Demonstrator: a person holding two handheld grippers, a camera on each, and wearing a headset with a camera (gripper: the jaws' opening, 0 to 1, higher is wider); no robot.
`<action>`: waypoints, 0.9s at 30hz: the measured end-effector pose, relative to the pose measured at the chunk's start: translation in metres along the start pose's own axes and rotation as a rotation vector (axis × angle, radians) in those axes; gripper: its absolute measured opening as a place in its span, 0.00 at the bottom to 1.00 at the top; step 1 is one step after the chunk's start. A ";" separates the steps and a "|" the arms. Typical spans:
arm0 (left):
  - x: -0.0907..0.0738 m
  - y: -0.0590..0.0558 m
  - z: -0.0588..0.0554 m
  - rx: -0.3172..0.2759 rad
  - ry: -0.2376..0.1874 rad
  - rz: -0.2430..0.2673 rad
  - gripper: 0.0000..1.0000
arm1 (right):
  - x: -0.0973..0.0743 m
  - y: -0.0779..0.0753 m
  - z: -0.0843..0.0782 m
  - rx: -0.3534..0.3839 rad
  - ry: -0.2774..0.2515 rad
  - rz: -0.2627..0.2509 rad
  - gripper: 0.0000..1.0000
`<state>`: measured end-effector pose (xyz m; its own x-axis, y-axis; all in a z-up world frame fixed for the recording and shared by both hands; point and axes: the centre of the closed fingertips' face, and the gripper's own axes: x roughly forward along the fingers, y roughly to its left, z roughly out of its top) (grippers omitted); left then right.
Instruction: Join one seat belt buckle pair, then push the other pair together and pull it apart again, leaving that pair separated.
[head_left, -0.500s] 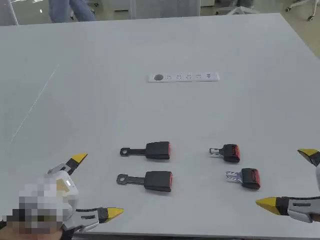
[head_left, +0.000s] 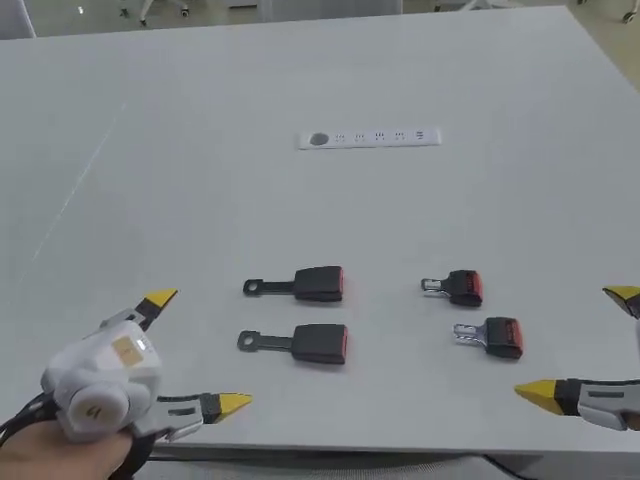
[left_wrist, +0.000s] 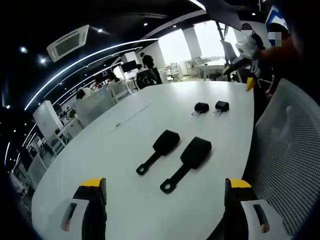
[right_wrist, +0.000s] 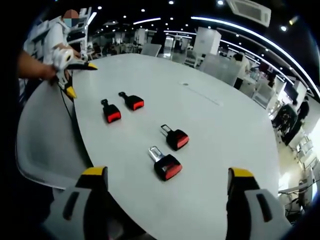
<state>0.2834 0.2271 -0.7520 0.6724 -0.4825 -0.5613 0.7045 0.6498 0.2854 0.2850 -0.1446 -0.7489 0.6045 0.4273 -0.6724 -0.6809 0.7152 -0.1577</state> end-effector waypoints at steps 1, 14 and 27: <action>0.000 0.000 -0.001 0.000 0.003 0.000 1.00 | 0.001 0.002 -0.001 -0.010 0.004 0.004 1.00; 0.001 -0.001 -0.003 -0.001 0.011 -0.010 1.00 | 0.002 0.001 0.007 -0.031 -0.019 -0.001 1.00; -0.003 0.002 0.002 0.037 -0.002 -0.010 1.00 | 0.001 0.006 0.013 -0.015 -0.029 0.023 0.95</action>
<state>0.2833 0.2292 -0.7482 0.6659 -0.4897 -0.5628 0.7189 0.6228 0.3088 0.2870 -0.1328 -0.7408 0.5998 0.4595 -0.6551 -0.7011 0.6964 -0.1535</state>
